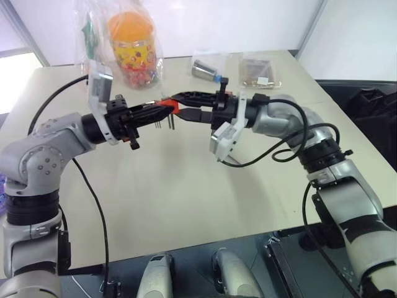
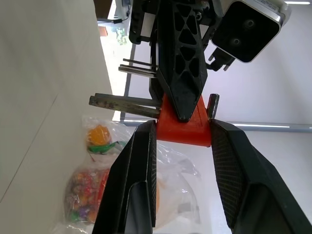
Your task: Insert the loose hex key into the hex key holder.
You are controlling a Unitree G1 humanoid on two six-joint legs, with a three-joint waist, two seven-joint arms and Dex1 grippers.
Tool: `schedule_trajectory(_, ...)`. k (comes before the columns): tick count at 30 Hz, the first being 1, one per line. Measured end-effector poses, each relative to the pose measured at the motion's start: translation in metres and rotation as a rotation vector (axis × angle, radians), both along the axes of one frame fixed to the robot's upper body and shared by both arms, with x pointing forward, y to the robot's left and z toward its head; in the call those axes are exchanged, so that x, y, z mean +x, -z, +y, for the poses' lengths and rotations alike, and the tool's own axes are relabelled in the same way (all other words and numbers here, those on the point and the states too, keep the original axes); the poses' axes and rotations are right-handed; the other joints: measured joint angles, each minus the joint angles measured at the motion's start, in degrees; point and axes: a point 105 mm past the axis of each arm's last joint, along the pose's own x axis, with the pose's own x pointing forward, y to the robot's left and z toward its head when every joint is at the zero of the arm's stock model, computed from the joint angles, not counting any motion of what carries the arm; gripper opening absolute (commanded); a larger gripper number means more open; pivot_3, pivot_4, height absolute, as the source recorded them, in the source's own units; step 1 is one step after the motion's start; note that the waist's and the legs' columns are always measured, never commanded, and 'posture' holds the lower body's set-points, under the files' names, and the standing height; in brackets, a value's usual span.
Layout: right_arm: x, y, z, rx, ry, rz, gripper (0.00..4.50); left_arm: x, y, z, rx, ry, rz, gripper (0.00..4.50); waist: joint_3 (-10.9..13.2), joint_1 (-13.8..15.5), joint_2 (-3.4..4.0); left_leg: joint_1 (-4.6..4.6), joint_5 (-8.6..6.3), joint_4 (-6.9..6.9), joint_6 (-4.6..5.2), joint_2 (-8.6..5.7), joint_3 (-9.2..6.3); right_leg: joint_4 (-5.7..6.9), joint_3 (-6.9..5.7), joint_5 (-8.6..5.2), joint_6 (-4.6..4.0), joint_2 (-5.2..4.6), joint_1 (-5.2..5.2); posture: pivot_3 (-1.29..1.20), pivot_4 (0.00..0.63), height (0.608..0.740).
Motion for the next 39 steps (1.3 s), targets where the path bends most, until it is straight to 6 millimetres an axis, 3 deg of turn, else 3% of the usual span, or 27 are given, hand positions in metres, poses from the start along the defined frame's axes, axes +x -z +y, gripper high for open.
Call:
schedule_trajectory(6,0.000,0.000,0.000,-0.006,0.002,0.020,1.02,0.000,0.000,0.000,0.001,-0.001,-0.001,0.03,0.00,0.38,0.00,0.00,0.00,0.01,0.00,0.00,0.00,0.01,0.00,0.00,0.00,0.00,0.00,0.00,0.150,0.740)
schedule_trajectory(13,-0.002,0.003,0.000,-0.031,0.005,0.061,4.46,0.001,0.001,0.000,0.003,-0.009,0.000,0.00,0.00,0.57,0.00,0.00,0.00,0.04,0.00,0.00,0.00,0.03,0.00,0.00,0.00,0.00,0.01,0.00,0.150,0.740)
schedule_trajectory(19,0.000,0.012,-0.005,-0.060,0.047,0.146,4.46,0.001,0.004,0.001,0.005,-0.020,0.009,0.00,0.00,0.58,0.00,0.00,0.00,0.06,0.00,0.00,-0.01,0.05,-0.01,0.00,0.00,0.00,0.01,0.00,0.150,0.740)
schedule_trajectory(22,0.021,0.033,-0.028,-0.071,0.222,0.409,4.46,0.000,0.005,0.001,0.014,-0.029,0.000,0.00,0.00,0.88,0.00,0.01,0.00,0.11,0.01,0.00,-0.04,0.05,-0.06,0.00,0.00,-0.04,0.09,0.00,0.150,0.740)
schedule_trajectory(25,0.043,0.068,-0.065,-0.031,0.474,0.831,4.46,-0.002,0.007,0.001,0.023,-0.046,-0.007,0.00,0.00,1.15,0.00,0.01,0.01,0.13,0.02,0.00,-0.03,0.06,-0.06,0.00,0.00,-0.06,0.11,0.00,0.150,0.740)
schedule_trajectory(29,0.046,0.095,-0.097,0.045,0.695,1.241,4.46,-0.006,0.010,-0.001,0.036,-0.055,-0.013,0.00,0.00,0.92,0.01,0.05,0.00,0.12,0.02,0.00,-0.03,0.08,-0.06,0.00,0.00,0.00,0.09,0.00,0.150,0.740)
schedule_trajectory(35,0.036,0.129,-0.111,0.085,0.864,1.554,4.46,-0.007,0.013,-0.002,0.041,-0.068,-0.011,0.00,0.00,0.74,0.01,0.05,0.00,0.10,0.03,0.02,-0.04,0.08,-0.06,-0.01,-0.01,0.07,0.07,0.00,0.150,0.740)
schedule_trajectory(39,0.039,0.138,-0.107,0.134,0.903,1.615,4.46,-0.008,0.014,-0.002,0.041,-0.070,-0.016,0.00,0.00,0.74,0.01,0.04,0.00,0.10,0.03,0.01,-0.05,0.08,-0.06,-0.01,0.00,0.07,0.06,0.00,0.150,0.740)
